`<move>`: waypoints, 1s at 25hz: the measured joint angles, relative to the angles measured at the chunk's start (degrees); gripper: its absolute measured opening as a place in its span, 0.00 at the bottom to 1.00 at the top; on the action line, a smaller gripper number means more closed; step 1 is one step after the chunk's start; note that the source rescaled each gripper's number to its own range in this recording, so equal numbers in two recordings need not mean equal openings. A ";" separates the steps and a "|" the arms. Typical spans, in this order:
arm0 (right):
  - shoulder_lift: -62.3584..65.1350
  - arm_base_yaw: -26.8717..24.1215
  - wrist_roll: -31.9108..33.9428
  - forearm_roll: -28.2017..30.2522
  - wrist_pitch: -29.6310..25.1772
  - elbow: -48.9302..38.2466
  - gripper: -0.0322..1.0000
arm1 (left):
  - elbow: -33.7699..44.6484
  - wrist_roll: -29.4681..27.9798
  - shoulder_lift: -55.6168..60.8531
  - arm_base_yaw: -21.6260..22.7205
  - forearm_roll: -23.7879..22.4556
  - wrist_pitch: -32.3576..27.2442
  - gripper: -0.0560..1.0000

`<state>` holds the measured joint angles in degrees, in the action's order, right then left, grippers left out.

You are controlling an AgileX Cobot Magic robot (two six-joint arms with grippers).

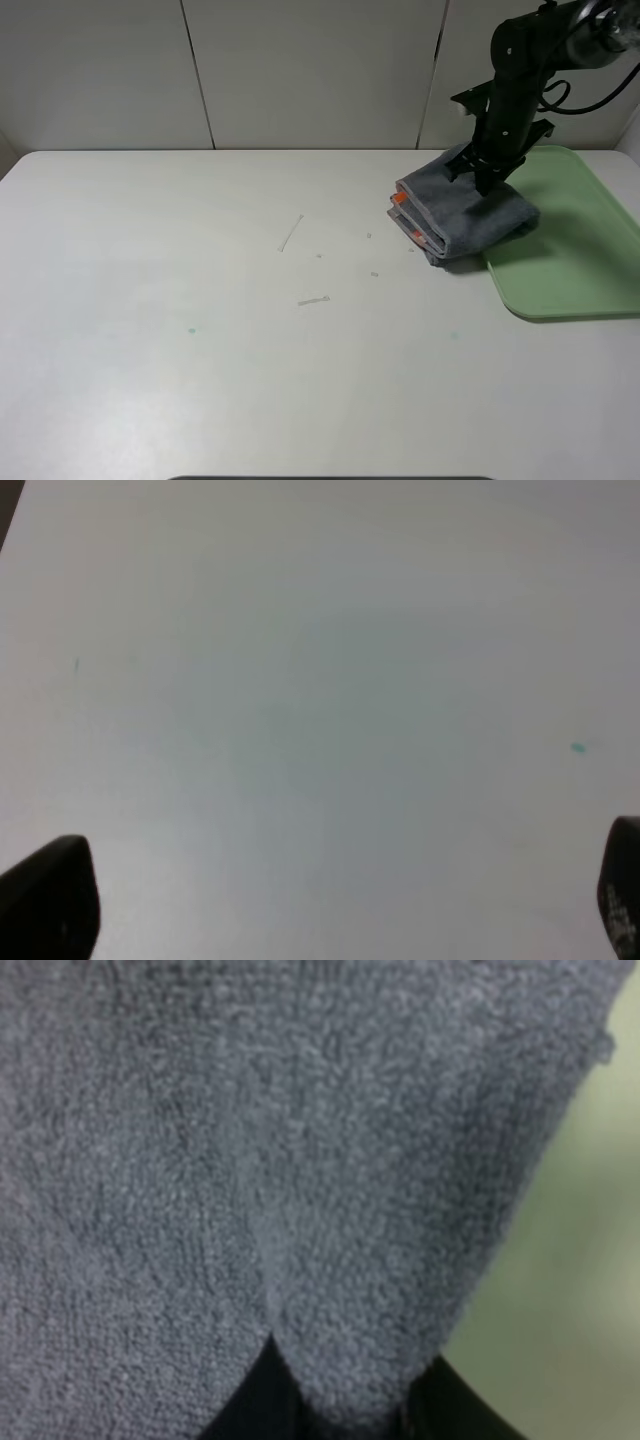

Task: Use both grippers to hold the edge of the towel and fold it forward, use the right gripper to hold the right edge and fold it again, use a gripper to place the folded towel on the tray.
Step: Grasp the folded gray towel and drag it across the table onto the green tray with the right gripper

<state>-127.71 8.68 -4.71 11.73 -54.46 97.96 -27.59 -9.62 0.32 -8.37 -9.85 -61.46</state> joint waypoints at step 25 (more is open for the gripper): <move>0.00 -13.45 1.18 0.04 3.17 0.00 0.57 | 0.00 0.00 0.00 0.00 0.00 0.00 1.00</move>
<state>-127.71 -4.76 -3.53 11.77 -51.29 97.96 -27.59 -9.62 0.32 -8.37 -9.85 -61.46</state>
